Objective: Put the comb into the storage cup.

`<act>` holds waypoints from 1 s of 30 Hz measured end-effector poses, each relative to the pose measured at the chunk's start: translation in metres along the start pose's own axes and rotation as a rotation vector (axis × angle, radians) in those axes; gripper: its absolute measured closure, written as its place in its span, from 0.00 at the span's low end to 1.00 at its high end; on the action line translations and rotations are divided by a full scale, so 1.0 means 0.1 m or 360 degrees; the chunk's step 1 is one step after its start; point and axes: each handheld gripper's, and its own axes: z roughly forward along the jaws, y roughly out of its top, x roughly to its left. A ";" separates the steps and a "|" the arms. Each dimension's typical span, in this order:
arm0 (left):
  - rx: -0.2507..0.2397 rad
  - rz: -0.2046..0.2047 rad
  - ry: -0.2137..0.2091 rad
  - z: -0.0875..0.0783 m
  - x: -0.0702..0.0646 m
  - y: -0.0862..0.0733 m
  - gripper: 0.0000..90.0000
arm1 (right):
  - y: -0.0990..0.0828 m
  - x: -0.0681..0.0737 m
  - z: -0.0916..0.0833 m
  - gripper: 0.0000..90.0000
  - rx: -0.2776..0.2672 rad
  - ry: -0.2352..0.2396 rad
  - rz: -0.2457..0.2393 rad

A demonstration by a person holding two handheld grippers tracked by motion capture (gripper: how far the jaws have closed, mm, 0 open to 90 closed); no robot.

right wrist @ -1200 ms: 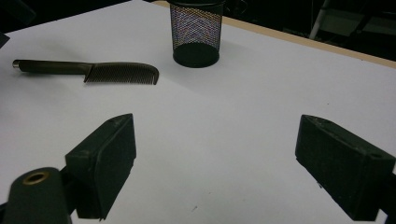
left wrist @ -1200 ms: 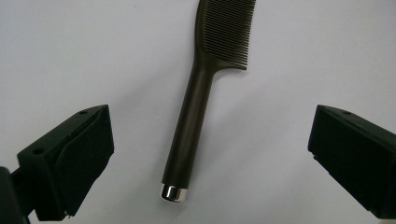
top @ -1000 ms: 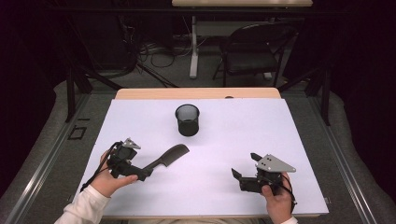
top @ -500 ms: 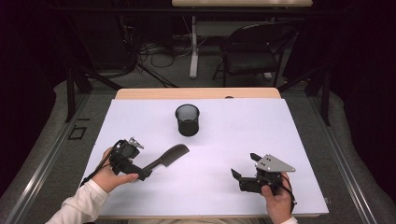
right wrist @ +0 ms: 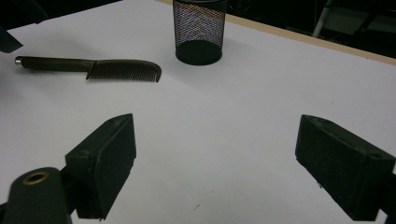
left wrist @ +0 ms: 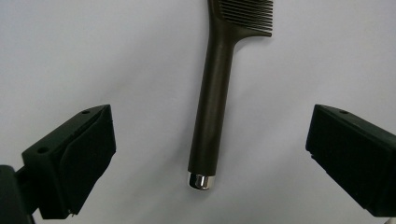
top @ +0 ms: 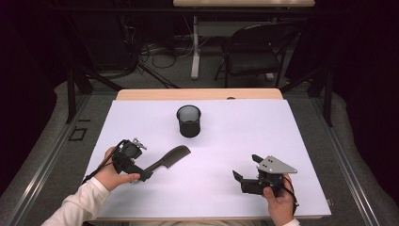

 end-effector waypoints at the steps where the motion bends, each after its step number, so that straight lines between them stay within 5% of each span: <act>1: 0.0000 0.0000 0.0000 0.00 0.00 0.00 0.02 | 0.00 0.00 0.00 0.14 0.0001 0.0000 -0.0001; 10: 0.0068 0.0035 0.0017 0.03 0.04 0.03 0.03 | 0.00 0.00 0.00 0.14 0.0005 0.0004 -0.0004; 30: 0.0185 0.0116 0.0069 0.17 0.02 0.10 0.23 | -0.01 0.00 0.01 0.15 0.0017 0.0012 -0.0002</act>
